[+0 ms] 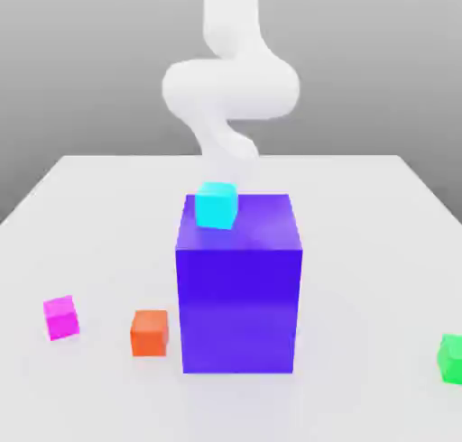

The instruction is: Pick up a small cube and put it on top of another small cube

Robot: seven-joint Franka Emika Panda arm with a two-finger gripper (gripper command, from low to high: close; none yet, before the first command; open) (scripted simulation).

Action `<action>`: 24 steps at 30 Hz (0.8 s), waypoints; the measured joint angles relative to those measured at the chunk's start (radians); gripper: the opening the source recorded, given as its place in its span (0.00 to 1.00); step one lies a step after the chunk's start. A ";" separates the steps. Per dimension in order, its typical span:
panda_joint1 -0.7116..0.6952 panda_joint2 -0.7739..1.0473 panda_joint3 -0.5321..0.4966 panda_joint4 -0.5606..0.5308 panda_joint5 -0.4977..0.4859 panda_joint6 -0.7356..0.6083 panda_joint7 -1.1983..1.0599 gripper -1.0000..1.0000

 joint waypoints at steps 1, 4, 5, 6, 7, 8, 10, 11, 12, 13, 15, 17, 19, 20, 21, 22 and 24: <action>-0.021 0.040 -0.012 -0.019 -0.004 0.023 0.017 0.50; -0.083 0.151 -0.047 -0.073 -0.014 0.089 0.063 0.50; -0.100 0.187 -0.062 -0.090 -0.019 0.110 0.080 0.50; -0.119 0.223 -0.075 -0.107 -0.021 0.132 0.094 0.50; -0.139 0.259 -0.089 -0.125 -0.023 0.153 0.108 0.50; -0.157 0.295 -0.103 -0.142 -0.024 0.175 0.122 0.50; -0.194 0.367 -0.132 -0.177 -0.025 0.217 0.148 0.50; -0.212 0.403 -0.147 -0.194 -0.024 0.239 0.160 0.50; -0.229 0.439 -0.162 -0.211 -0.022 0.260 0.171 0.50; -0.246 0.475 -0.178 -0.229 -0.019 0.282 0.181 0.50; -0.278 0.548 -0.210 -0.264 -0.008 0.324 0.199 0.50; -0.310 0.622 -0.242 -0.298 0.010 0.367 0.211 0.50; -0.359 0.696 -0.267 -0.333 0.041 0.409 0.215 0.50; -0.379 0.734 -0.275 -0.350 0.060 0.431 0.214 0.50; -0.401 0.772 -0.279 -0.367 0.083 0.451 0.210 0.50; -0.413 0.809 -0.272 -0.373 0.112 0.475 0.196 0.50; -0.445 0.884 -0.233 -0.368 0.176 0.528 0.155 0.50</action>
